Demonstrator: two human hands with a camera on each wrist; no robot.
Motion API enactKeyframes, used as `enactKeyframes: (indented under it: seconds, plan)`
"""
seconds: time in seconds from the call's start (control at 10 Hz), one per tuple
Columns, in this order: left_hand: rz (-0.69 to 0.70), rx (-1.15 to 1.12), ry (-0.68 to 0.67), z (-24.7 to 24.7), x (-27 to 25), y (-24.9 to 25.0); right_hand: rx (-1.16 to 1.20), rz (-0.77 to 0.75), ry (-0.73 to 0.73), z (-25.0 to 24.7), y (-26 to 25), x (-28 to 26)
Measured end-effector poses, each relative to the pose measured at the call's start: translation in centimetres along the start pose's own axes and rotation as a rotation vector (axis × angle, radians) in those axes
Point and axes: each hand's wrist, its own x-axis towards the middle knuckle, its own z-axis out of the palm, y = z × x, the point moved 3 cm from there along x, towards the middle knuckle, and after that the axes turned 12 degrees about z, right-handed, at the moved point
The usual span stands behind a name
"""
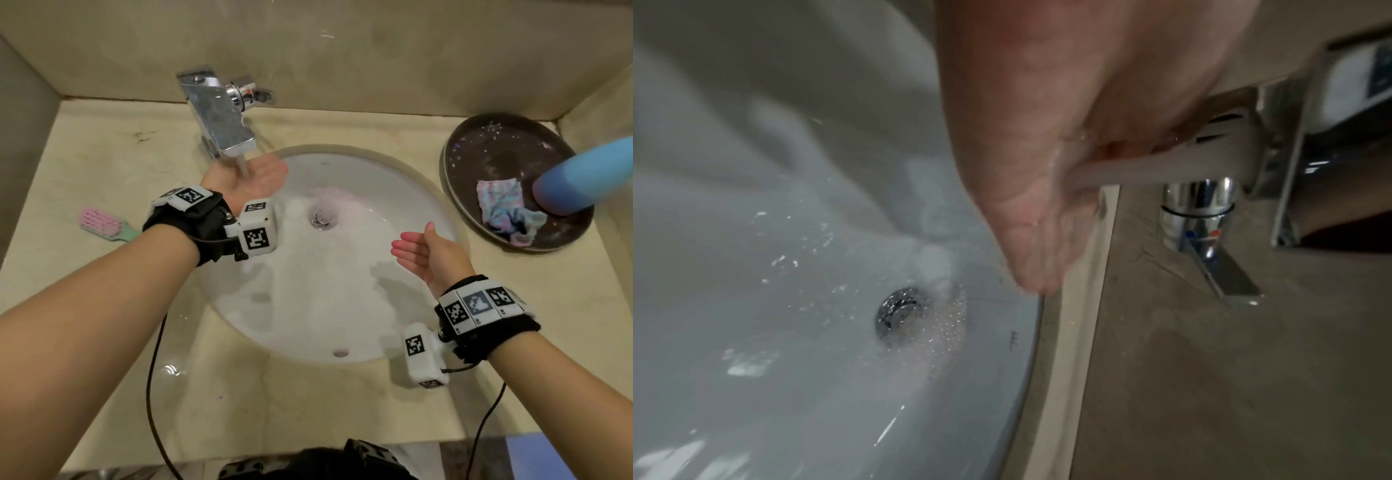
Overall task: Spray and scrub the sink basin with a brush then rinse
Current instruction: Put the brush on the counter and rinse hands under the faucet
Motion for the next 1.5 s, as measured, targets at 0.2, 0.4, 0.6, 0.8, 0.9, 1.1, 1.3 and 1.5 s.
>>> enactKeyframes:
  seconds: [0.2,0.4,0.6,0.8,0.9,1.1,1.3,1.5]
  plan:
    - [-0.016,0.069,0.128,-0.2,0.1,0.0,-0.023,-0.001,-0.021,0.2,-0.9,1.0]
    - [-0.03,0.034,-0.035,0.8,-0.1,0.3,-0.045,0.003,-0.031,0.5,-1.2,1.6]
    - [-0.02,0.194,0.116,-0.3,0.6,0.5,-0.045,0.011,-0.032,0.6,-1.3,2.0]
    - [-0.001,0.078,-0.008,-0.1,0.4,0.5,-0.052,0.012,-0.032,0.4,-1.4,2.2]
    - [-0.023,0.139,-0.109,0.6,0.0,0.3,-0.046,0.01,-0.036,0.4,-1.4,2.1]
    - [-0.006,0.005,0.107,-0.3,1.2,0.0,-0.04,0.003,-0.036,0.8,-1.4,2.0]
    - [0.106,-0.111,0.191,0.3,0.3,-0.5,-0.034,-0.005,-0.038,0.7,-1.4,2.1]
    - [0.092,-0.158,0.289,-1.3,1.4,-1.1,-0.032,0.004,-0.047,0.0,-1.4,2.6]
